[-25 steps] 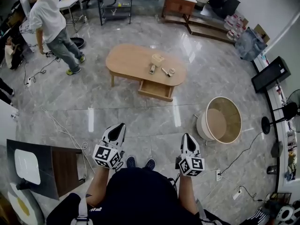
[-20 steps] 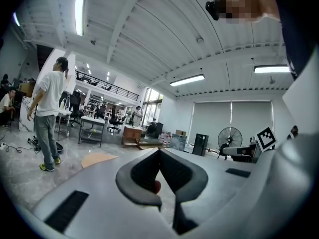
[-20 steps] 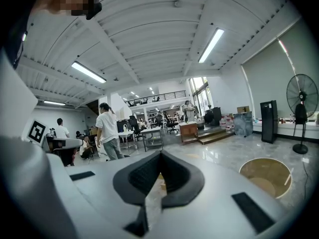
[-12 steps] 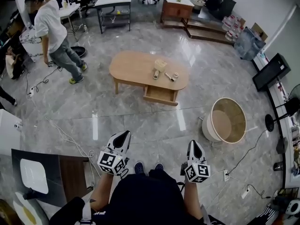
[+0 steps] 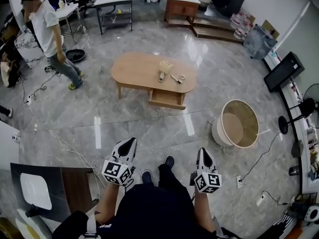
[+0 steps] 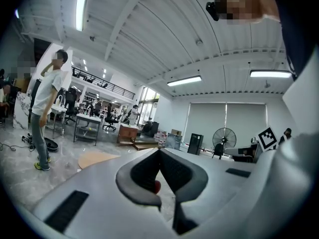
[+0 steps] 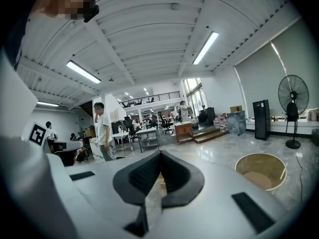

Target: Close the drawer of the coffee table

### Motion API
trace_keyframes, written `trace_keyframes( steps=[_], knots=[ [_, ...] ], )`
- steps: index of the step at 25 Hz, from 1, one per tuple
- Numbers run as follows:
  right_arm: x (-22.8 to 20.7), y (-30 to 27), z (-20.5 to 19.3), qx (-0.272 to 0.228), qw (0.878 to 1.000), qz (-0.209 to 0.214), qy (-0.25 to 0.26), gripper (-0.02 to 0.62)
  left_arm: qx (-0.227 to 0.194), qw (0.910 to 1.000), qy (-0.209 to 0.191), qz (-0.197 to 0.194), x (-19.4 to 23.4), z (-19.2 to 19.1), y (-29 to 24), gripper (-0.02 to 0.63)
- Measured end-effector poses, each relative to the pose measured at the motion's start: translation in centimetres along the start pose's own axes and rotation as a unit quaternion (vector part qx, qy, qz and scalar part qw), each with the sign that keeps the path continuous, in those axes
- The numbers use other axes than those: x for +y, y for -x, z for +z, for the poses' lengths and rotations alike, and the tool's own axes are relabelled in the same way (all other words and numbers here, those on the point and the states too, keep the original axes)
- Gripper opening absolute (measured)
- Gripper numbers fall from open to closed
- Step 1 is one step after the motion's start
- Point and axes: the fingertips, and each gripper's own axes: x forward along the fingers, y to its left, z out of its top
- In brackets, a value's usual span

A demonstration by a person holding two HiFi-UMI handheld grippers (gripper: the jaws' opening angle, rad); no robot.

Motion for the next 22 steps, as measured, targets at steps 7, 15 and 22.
trace_keyframes(
  steps=[7,15,22],
  knots=[
    [-1.4,-3.5,0.1,-0.003,1.0,0.011,-0.003,0.026,-0.007,0.9997,-0.003,0.024,1.4,0.1,-2.2,0.025],
    [-2.9,-7.2,2.0,-0.015,1.0,0.016,-0.001,0.026,-0.018,0.999,-0.007,0.04,2.4,1.4,-5.1,0.026],
    [-3.2,-8.1,2.0,-0.012,1.0,0.017,-0.007,0.026,-0.017,0.9987,-0.005,0.047,3.0,1.4,-6.2,0.025]
  ],
)
